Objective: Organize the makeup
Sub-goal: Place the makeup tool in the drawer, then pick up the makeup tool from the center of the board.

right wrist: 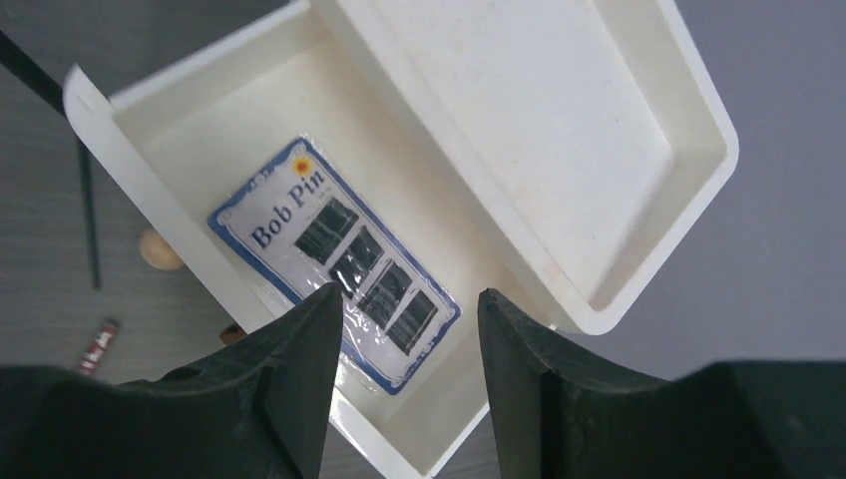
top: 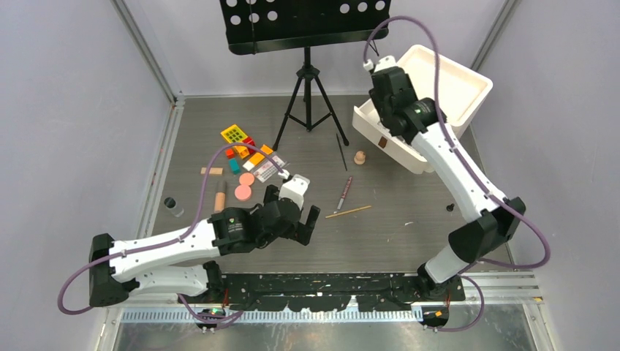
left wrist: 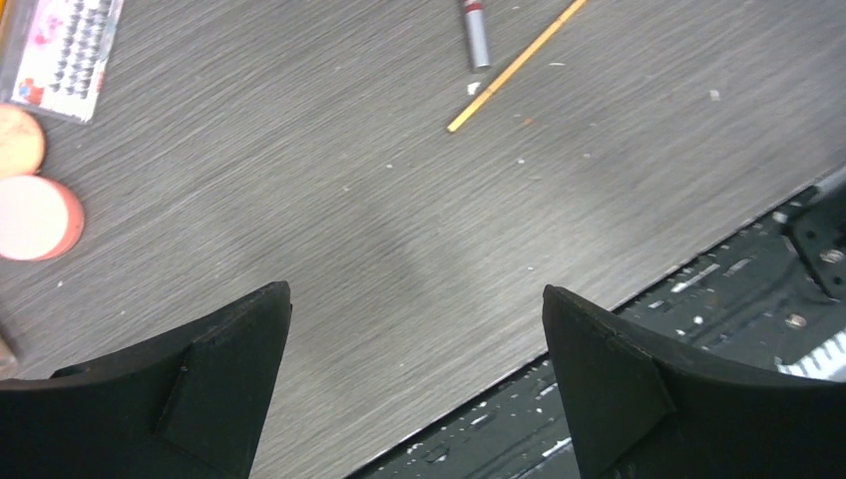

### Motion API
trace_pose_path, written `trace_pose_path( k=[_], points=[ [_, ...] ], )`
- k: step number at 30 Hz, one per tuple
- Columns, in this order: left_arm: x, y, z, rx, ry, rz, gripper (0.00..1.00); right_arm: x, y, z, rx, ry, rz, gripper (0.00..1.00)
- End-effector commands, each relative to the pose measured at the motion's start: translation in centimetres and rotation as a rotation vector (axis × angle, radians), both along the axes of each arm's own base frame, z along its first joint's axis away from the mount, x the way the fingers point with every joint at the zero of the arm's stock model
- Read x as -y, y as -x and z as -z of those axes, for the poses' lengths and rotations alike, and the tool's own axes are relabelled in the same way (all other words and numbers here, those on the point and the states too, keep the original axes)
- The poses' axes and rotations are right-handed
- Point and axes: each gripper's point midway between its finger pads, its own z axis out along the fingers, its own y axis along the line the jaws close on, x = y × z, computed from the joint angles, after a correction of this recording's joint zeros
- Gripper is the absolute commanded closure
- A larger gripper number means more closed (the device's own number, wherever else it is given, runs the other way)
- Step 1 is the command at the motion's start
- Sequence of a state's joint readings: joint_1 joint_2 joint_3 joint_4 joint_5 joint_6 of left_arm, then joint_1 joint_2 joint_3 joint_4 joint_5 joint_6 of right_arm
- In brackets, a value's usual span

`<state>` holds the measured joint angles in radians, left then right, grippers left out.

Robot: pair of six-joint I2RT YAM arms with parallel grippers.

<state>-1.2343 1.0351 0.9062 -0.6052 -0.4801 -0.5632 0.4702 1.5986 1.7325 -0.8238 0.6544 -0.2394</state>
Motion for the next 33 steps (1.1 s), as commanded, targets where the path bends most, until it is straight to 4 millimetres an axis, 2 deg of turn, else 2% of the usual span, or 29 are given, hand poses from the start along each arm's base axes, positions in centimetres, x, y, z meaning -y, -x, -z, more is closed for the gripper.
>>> trace_pose_path(
  k=[1, 3, 9, 15, 20, 24, 30, 33],
  points=[
    [-1.5, -1.5, 0.6, -0.005, -0.076, -0.074, 0.0, -0.6, 1.2, -6.8, 0.258, -0.343, 0.101, 0.43],
    [-1.8, -2.0, 1.2, -0.038, -0.088, -0.098, 0.0, -1.3, 1.9, -6.6, 0.257, -0.437, 0.104, 0.43],
    [-2.9, -2.6, 3.8, -0.126, -0.137, -0.165, 0.0, -4.1, 4.7, -4.1, 0.142, -0.657, 0.062, 0.41],
    [-2.8, -1.9, 5.1, -0.165, -0.138, -0.144, 0.0, -5.0, 8.1, -1.5, 0.046, -0.788, 0.061, 0.33],
    [-3.0, -1.7, 5.8, -0.172, -0.127, -0.146, 0.0, -5.8, 11.2, 0.0, -0.009, -0.861, -0.025, 0.29],
    [-3.1, -2.0, 5.6, -0.161, -0.151, -0.154, 0.0, -5.2, 12.8, 1.2, -0.031, -0.861, -0.014, 0.27],
    [-2.8, -2.4, 5.3, -0.152, -0.138, -0.166, 0.0, -4.7, 14.0, 2.7, -0.052, -0.904, 0.058, 0.26],
    [-2.7, -2.5, 5.1, -0.145, -0.117, -0.175, 0.0, -3.8, 14.3, 3.5, -0.064, -0.873, 0.109, 0.26]
  ],
)
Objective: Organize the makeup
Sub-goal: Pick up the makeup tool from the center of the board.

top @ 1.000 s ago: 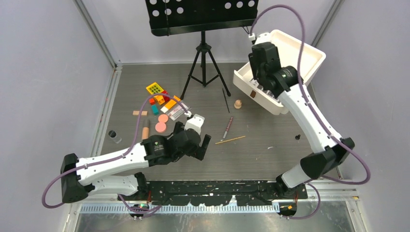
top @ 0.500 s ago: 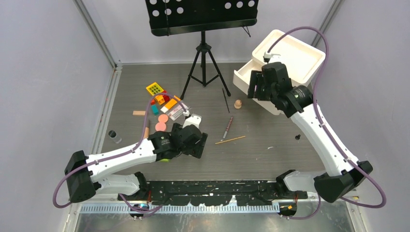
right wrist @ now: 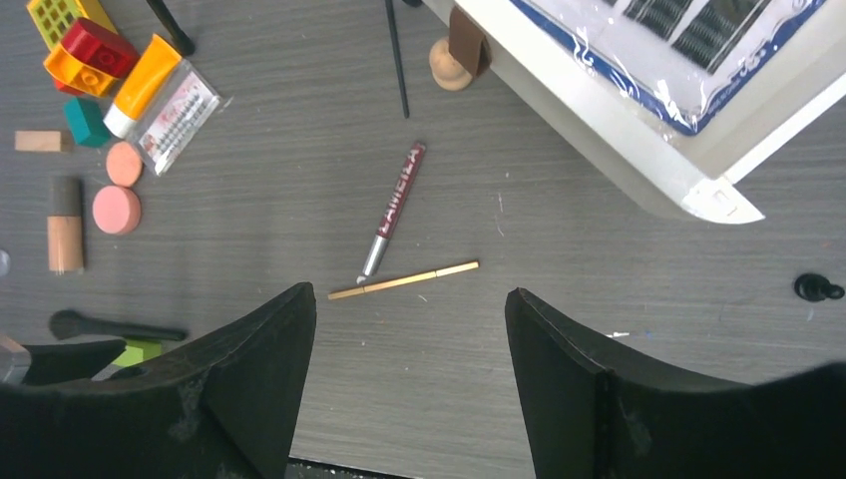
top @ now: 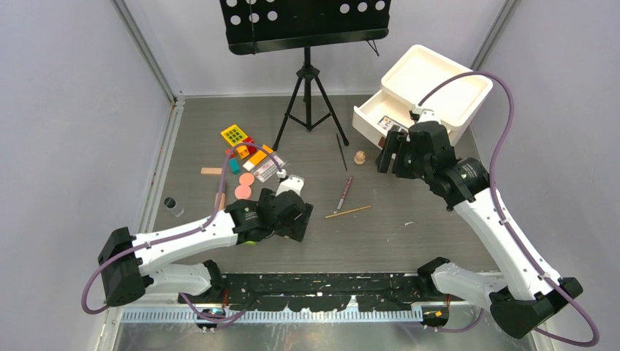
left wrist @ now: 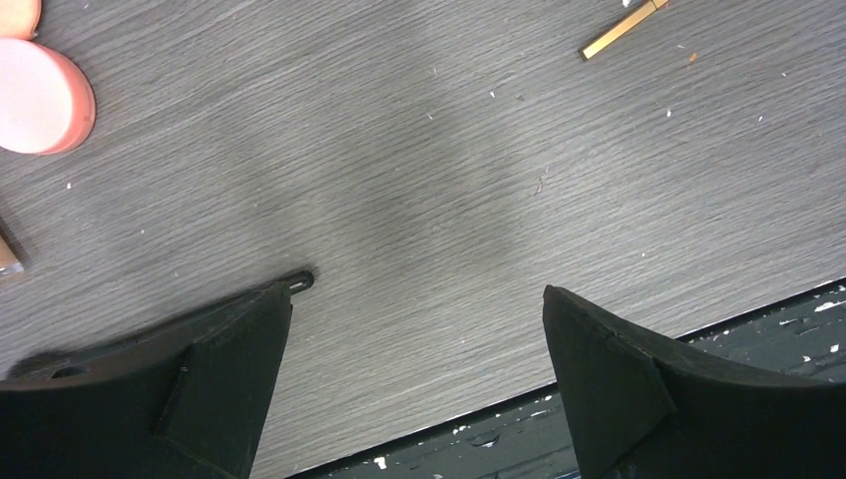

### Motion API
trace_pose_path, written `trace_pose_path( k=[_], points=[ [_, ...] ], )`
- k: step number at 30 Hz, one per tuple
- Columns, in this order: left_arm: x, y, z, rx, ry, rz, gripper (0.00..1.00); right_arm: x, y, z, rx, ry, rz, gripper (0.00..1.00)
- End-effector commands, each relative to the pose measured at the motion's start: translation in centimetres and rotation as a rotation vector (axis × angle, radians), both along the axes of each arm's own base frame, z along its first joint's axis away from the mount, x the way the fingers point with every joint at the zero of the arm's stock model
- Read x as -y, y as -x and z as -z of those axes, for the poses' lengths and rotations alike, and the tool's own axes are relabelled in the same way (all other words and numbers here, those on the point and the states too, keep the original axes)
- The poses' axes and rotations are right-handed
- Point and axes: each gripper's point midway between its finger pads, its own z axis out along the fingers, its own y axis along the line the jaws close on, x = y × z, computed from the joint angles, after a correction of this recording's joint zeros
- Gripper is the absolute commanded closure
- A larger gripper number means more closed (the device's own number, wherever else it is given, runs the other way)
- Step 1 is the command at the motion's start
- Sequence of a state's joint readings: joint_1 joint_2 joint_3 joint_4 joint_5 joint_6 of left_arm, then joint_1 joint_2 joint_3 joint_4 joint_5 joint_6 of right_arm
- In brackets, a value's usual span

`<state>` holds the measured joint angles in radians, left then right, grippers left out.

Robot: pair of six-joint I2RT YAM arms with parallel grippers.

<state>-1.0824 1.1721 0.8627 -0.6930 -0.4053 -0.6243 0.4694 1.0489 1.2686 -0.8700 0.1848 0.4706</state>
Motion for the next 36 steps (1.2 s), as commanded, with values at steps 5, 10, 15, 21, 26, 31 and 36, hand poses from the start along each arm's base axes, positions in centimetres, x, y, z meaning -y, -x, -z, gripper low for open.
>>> trace_pose_path(
  k=[5, 10, 15, 21, 26, 31, 36],
  points=[
    [1.0, -1.0, -1.8, 0.038, 0.068, -0.042, 0.0, 0.6, 0.6, 0.6, -0.027, -0.006, 0.05, 0.24],
    [0.9, -0.9, -1.8, 0.025, 0.033, -0.04, 0.0, 0.3, 0.7, 1.3, -0.041, 0.007, 0.012, 0.17],
    [0.9, -1.0, -2.7, -0.007, 0.091, -0.05, 0.0, 1.5, 0.7, 1.6, -0.044, 0.069, 0.042, 0.15],
    [-3.1, -2.3, -3.1, 0.004, 0.102, -0.247, 0.0, 2.1, 1.1, 2.2, -0.042, 0.101, 0.031, 0.15],
    [-7.6, -2.0, -2.8, -0.004, 0.115, -0.519, 0.0, 0.5, 1.9, 3.0, -0.088, 0.067, -0.067, 0.15],
    [-10.1, -1.4, -2.2, 0.026, 0.17, -0.694, 0.0, 0.0, 2.0, 3.6, -0.107, 0.061, -0.091, 0.16],
    [-13.4, -0.6, -2.9, 0.05, 0.239, -0.871, 0.0, -0.8, 2.0, 4.0, -0.12, 0.04, -0.126, 0.16]
  ],
)
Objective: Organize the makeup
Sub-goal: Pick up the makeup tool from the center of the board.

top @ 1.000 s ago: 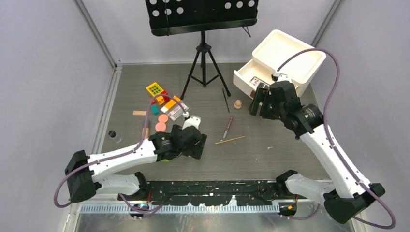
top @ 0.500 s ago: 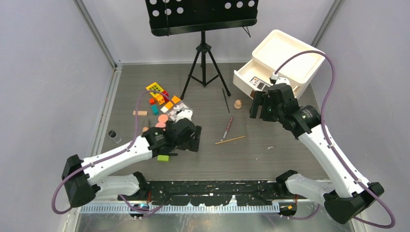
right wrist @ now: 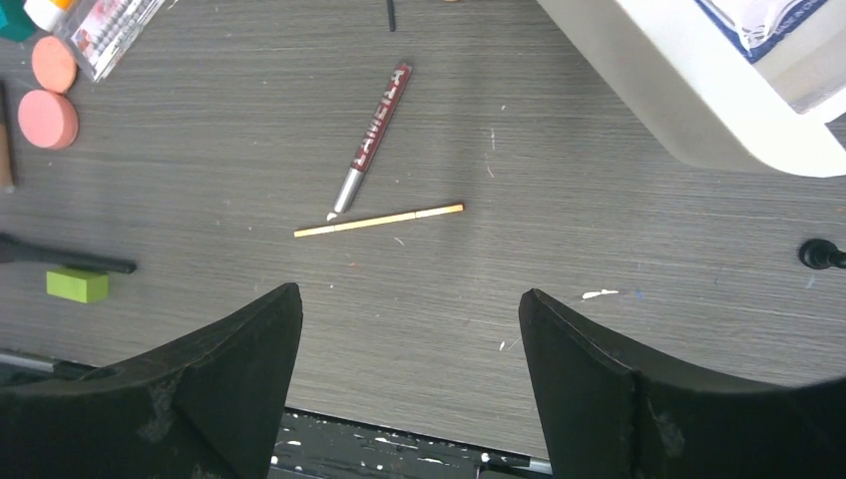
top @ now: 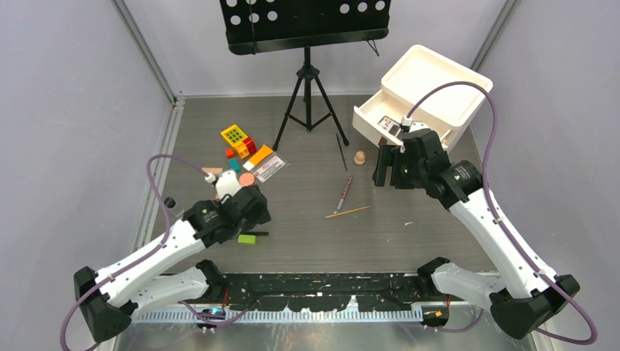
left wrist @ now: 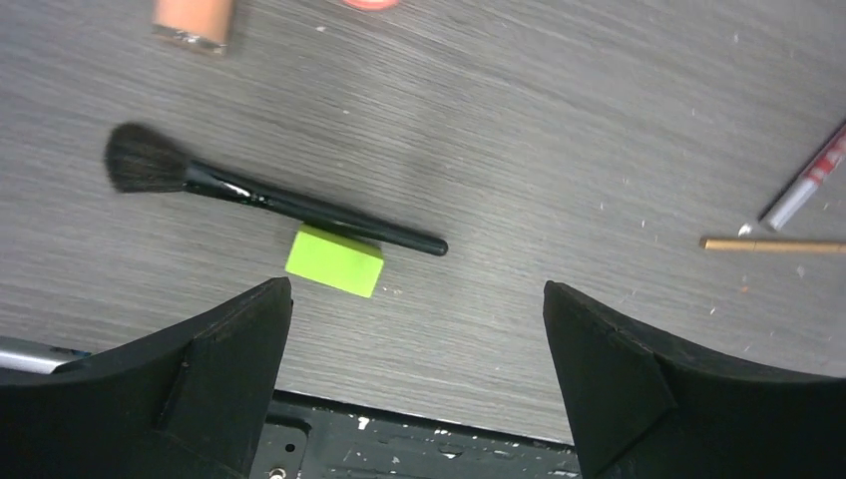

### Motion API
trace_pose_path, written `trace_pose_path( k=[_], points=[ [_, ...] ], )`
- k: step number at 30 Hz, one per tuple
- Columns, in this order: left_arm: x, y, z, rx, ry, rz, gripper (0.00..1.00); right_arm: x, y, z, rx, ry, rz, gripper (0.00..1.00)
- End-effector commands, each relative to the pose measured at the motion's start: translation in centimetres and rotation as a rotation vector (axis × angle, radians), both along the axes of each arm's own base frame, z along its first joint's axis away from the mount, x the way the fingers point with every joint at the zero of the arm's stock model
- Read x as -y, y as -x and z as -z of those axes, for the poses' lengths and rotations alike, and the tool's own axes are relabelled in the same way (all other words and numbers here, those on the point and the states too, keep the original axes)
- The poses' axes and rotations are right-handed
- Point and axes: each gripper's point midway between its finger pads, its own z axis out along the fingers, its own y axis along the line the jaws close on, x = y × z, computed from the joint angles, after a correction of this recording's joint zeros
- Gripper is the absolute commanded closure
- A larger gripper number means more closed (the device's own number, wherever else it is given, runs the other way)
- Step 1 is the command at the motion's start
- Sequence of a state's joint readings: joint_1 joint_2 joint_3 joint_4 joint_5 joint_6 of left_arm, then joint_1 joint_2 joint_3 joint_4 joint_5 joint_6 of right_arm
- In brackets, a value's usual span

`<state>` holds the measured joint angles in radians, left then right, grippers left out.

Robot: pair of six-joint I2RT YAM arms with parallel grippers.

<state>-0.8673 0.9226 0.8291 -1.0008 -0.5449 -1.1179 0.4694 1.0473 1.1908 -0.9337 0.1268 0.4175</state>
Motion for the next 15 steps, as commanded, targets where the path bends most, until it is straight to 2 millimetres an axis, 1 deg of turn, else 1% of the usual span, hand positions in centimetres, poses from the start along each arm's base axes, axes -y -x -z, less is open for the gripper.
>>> trace_pose_path(
  k=[1, 4, 5, 7, 8, 11, 13, 15],
  points=[
    [-3.9, -0.1, -1.2, 0.094, 0.086, -0.239, 0.0, -1.3, -0.1, 0.0, 0.001, -0.038, -0.056, 0.16],
    [-5.6, -1.1, -2.8, 0.205, 0.146, -0.301, 0.01, -2.0, -0.4, 0.4, -0.014, -0.058, -0.075, 0.17],
    [-6.3, -1.4, -3.4, 0.225, 0.131, -0.316, 0.01, -2.2, -0.6, 0.5, -0.018, -0.057, -0.079, 0.17],
    [-7.5, -2.0, -3.9, 0.218, 0.069, -0.339, 0.01, -2.2, -0.8, 0.6, -0.025, -0.045, -0.085, 0.18],
    [-7.7, -2.3, -4.0, 0.202, 0.037, -0.329, 0.01, -2.3, -0.9, 0.7, -0.029, -0.041, -0.088, 0.18],
    [-7.8, -4.0, -3.4, 0.134, -0.006, -0.306, 0.0, -2.4, -1.0, 0.7, -0.033, -0.039, -0.093, 0.19],
    [-7.6, -5.3, -2.2, 0.067, 0.02, -0.281, 0.0, -2.4, -1.0, 0.8, -0.034, -0.038, -0.093, 0.19],
    [-8.3, -6.6, -1.3, 0.022, 0.023, -0.283, 0.02, -2.3, -1.0, 0.8, -0.032, -0.035, -0.089, 0.19]
  ],
)
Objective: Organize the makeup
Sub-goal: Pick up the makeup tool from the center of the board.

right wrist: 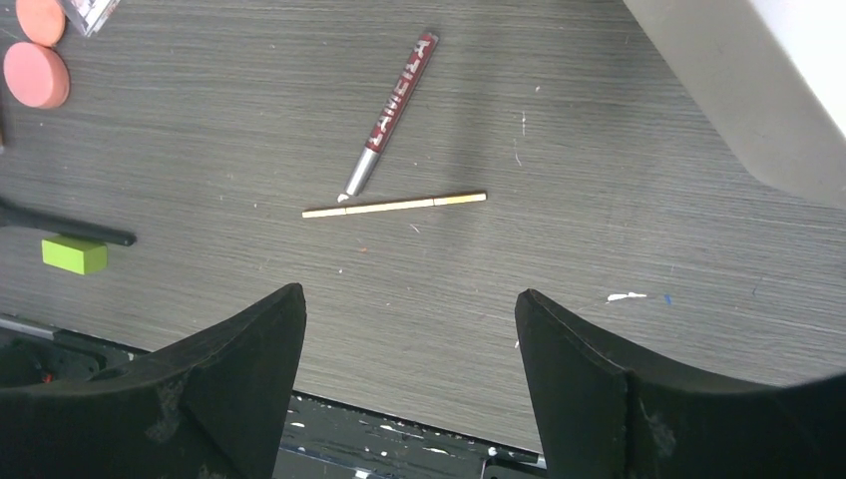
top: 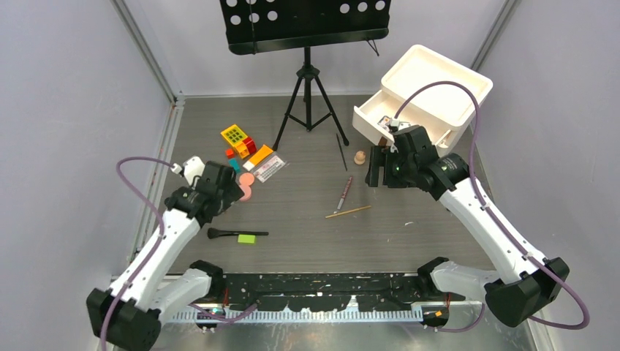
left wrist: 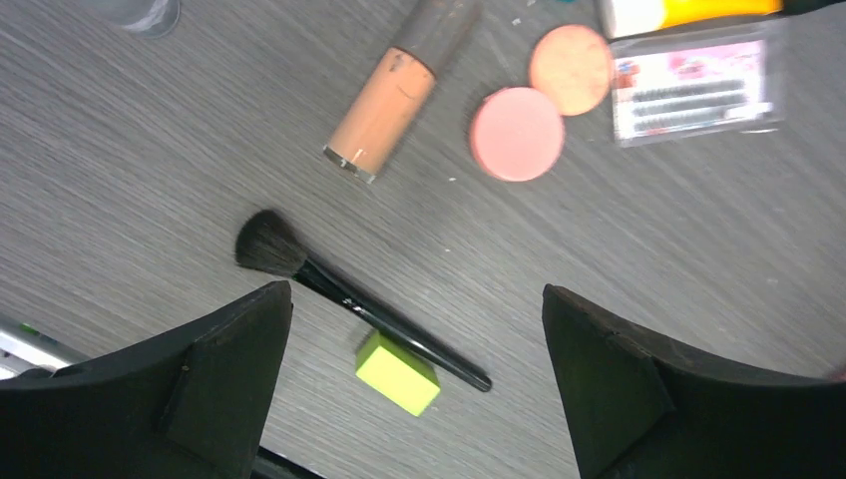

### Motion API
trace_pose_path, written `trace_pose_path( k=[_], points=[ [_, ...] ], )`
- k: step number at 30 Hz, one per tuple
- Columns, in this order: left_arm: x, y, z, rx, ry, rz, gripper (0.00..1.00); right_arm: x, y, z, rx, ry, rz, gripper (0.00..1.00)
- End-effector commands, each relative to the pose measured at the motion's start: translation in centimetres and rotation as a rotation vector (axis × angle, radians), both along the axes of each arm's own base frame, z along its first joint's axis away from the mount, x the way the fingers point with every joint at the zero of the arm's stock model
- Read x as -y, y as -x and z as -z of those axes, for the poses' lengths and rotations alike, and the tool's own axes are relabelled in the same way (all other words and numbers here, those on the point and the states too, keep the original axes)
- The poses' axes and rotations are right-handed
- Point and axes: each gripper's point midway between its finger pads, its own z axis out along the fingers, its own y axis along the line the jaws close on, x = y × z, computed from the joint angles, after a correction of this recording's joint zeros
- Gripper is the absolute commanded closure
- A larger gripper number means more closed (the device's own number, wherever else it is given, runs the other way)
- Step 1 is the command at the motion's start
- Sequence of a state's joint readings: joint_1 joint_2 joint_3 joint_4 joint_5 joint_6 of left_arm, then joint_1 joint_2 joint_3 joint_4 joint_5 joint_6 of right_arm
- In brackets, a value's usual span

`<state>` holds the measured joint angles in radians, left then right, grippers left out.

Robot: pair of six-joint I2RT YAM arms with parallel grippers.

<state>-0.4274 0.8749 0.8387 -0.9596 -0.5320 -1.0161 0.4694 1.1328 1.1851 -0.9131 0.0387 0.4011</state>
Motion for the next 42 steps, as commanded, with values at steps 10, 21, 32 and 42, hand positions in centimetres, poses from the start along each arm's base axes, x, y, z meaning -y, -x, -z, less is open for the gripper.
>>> trace_pose_path(
  k=[10, 21, 32, 42],
  points=[
    [-2.4, -8.2, 2.4, -0.115, -0.047, 0.06, 0.09, -1.1, 0.0, -1.6, 0.046, -0.062, -0.049, 0.21],
    [-4.9, -9.5, 5.5, -0.207, -0.107, 0.03, 0.12, -0.1, 0.0, -2.2, 0.099, -0.037, -0.02, 0.22],
    [-4.7, -9.7, 7.4, -0.25, -0.093, 0.047, 0.15, 0.9, -0.2, -2.9, 0.143, -0.021, 0.03, 0.22],
    [-1.8, -11.7, 5.5, -0.127, 0.008, 0.166, 0.16, 0.7, -0.4, -2.2, 0.123, -0.016, 0.028, 0.22]
  ],
)
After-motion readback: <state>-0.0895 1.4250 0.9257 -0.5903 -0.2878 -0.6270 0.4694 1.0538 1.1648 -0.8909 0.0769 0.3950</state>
